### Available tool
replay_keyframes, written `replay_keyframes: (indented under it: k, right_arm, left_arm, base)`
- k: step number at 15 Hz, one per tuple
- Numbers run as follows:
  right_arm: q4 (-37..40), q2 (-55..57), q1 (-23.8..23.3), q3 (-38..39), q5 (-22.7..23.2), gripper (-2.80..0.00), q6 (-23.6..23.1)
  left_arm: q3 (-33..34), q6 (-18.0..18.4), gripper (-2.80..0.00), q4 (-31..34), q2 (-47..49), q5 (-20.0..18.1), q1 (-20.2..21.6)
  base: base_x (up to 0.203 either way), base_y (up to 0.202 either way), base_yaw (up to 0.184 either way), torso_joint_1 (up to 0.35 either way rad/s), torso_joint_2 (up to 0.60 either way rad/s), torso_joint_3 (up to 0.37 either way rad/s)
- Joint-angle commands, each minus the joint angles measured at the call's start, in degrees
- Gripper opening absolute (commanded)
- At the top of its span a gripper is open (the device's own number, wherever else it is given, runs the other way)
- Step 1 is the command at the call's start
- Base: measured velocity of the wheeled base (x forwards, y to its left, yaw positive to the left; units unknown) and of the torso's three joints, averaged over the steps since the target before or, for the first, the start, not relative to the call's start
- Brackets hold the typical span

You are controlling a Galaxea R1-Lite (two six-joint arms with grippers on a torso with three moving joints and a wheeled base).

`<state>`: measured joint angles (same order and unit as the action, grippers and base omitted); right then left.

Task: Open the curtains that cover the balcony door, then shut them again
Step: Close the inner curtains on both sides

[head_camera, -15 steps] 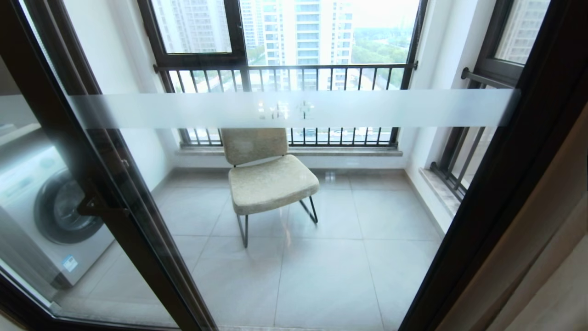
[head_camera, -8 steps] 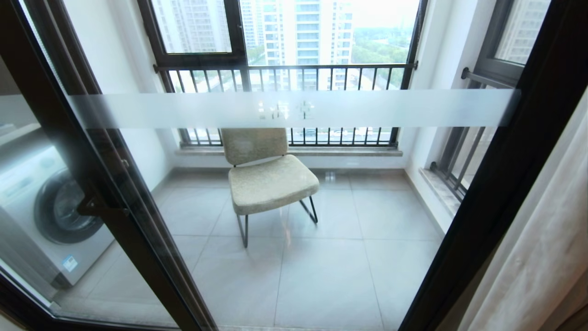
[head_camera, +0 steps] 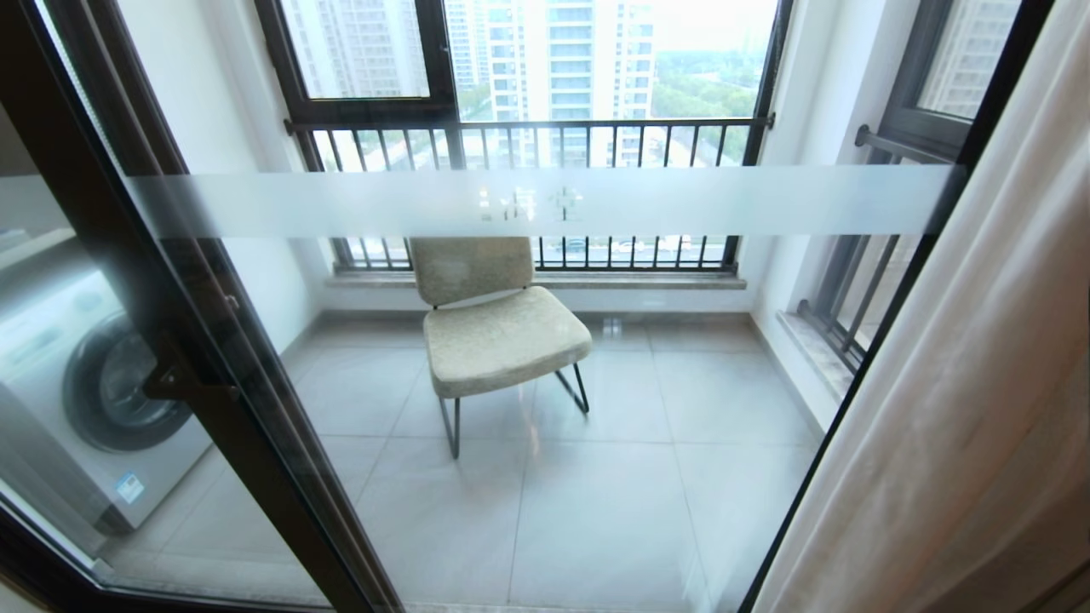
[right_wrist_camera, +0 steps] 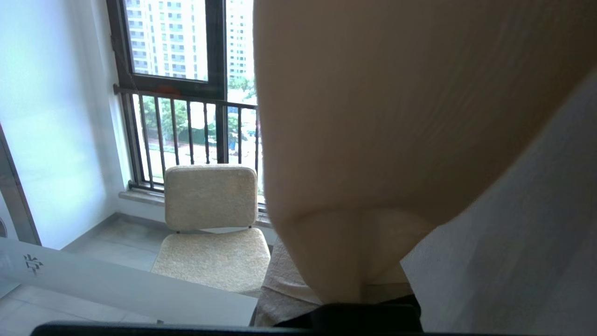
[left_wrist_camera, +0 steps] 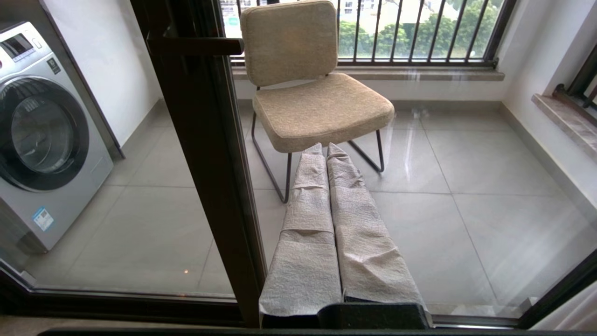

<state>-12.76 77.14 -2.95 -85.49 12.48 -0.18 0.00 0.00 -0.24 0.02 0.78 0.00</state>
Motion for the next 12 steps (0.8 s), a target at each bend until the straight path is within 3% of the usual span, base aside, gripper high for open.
replay_keyframes:
  k: [1,12]
  right_arm:
    - [-0.2,4.0,0.2,-3.0,0.1,-2.80,0.1]
    - [0.0,-1.4,-0.4,2.1,-0.3,-2.80,0.2]
  left_arm:
    - [0.0,0.0,-2.80,0.0,0.0,0.0,0.0]
    - [0.0,0.0,-2.80,0.0,0.0,0.0,0.0]
  base:
    - [0.000,0.000,0.000,0.000,0.00,0.000]
    - [0.000,0.000,0.000,0.000,0.00,0.000]
